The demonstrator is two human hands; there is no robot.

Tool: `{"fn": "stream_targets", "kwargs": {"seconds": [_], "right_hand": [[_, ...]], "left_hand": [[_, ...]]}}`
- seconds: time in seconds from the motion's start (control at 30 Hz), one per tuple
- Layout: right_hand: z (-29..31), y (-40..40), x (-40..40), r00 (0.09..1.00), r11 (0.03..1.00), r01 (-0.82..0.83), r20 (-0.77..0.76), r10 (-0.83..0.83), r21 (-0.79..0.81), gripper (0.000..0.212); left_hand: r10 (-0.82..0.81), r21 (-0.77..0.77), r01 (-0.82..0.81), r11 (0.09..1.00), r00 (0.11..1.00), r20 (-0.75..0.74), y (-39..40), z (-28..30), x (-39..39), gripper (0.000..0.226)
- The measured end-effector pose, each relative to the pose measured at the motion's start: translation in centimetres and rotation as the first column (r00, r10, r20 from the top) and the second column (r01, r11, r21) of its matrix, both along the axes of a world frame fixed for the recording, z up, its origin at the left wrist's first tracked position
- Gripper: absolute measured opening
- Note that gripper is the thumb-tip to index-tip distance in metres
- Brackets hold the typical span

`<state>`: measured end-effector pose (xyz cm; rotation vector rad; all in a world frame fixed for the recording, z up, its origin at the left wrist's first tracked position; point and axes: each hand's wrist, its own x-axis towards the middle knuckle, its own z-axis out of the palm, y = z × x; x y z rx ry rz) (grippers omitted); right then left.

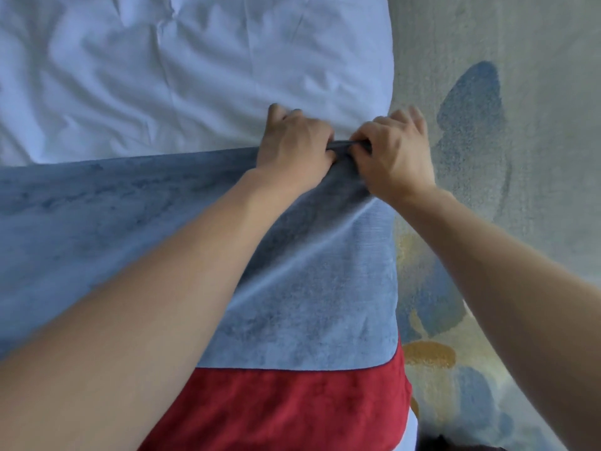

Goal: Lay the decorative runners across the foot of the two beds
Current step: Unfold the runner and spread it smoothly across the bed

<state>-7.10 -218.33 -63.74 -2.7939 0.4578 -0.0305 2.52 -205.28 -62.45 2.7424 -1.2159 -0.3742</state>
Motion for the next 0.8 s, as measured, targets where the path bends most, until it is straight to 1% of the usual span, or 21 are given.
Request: {"fn": "stream_targets", "kwargs": {"seconds": [0.07, 0.13, 0.2, 0.27, 0.33, 0.4, 0.43, 0.5, 0.53, 0.57, 0.6, 0.63, 0.7, 0.8], "right_hand": [[-0.3, -1.1, -0.7, 0.997, 0.998, 0.063, -0.042, -0.063, -0.001, 0.022], [-0.4, -1.3, -1.1, 0.995, 0.996, 0.087, -0.056, -0.086, 0.023, 0.022], [0.0, -0.8, -0.7, 0.998, 0.997, 0.050, -0.026, -0.049, 0.052, 0.023], [0.5, 0.3, -0.1, 1.000, 0.998, -0.025, -0.007, 0.026, 0.062, 0.025], [1.0, 1.5, 0.6, 0.995, 0.994, -0.098, -0.009, 0.099, 0.052, 0.027], [1.3, 2.7, 1.3, 0.989, 0.989, -0.144, -0.015, 0.144, 0.045, 0.030], [1.5, 3.3, 1.6, 0.988, 0.987, -0.153, -0.005, 0.154, 0.044, 0.033], [1.9, 4.3, 1.3, 0.992, 0.991, -0.122, 0.039, 0.120, 0.051, 0.040], [2.2, 4.6, 0.5, 0.994, 0.995, -0.079, 0.074, 0.074, 0.057, 0.042], [2.4, 4.9, -0.8, 0.993, 0.997, -0.031, 0.112, 0.024, 0.064, 0.041], [2.5, 5.1, -2.6, 0.992, 0.997, 0.006, 0.128, -0.016, 0.075, 0.038], [2.4, 5.3, -4.8, 0.993, 0.996, 0.028, 0.111, -0.037, 0.084, 0.034], [2.0, 5.9, -10.0, 0.999, 0.996, 0.044, 0.013, -0.046, 0.079, 0.029], [1.3, 6.9, -17.5, 0.988, 0.992, 0.110, -0.118, -0.101, 0.067, 0.023]], "left_hand": [[-0.031, 0.027, 0.030, 0.999, 0.999, 0.009, -1.8, -0.2, -0.5, 0.021], [-0.032, 0.053, 0.031, 0.998, 0.999, 0.006, -2.3, -0.3, -0.5, 0.018], [0.004, 0.038, -0.005, 0.999, 1.000, 0.029, -1.4, -0.1, -0.1, 0.018], [0.054, 0.008, -0.055, 0.998, 0.998, 0.035, 0.6, 0.4, 0.5, 0.021], [0.092, 0.020, -0.092, 0.996, 0.995, 0.024, 2.9, 1.0, 1.0, 0.025], [0.115, 0.026, -0.115, 0.993, 0.993, 0.010, 5.0, 1.8, 1.1, 0.024], [0.122, 0.009, -0.122, 0.992, 0.992, 0.018, 5.9, 2.0, 1.0, 0.025], [0.110, -0.042, -0.106, 0.993, 0.990, 0.088, 7.3, 2.5, 0.0, 0.035], [0.083, -0.073, -0.074, 0.995, 0.988, 0.133, 7.8, 2.9, -1.0, 0.039], [0.046, -0.114, -0.027, 0.993, 0.985, 0.168, 8.1, 3.3, -2.4, 0.038], [0.001, -0.158, 0.028, 0.987, 0.984, 0.180, 8.3, 3.6, -4.3, 0.032], [-0.055, -0.195, 0.088, 0.977, 0.984, 0.168, 8.5, 3.7, -6.6, 0.024], [-0.184, -0.217, 0.197, 0.956, 0.980, 0.080, 9.0, 3.6, -12.2, 0.010], [-0.330, -0.163, 0.313, 0.936, 0.940, -0.089, 10.5, 3.0, -20.5, 0.008]]}}
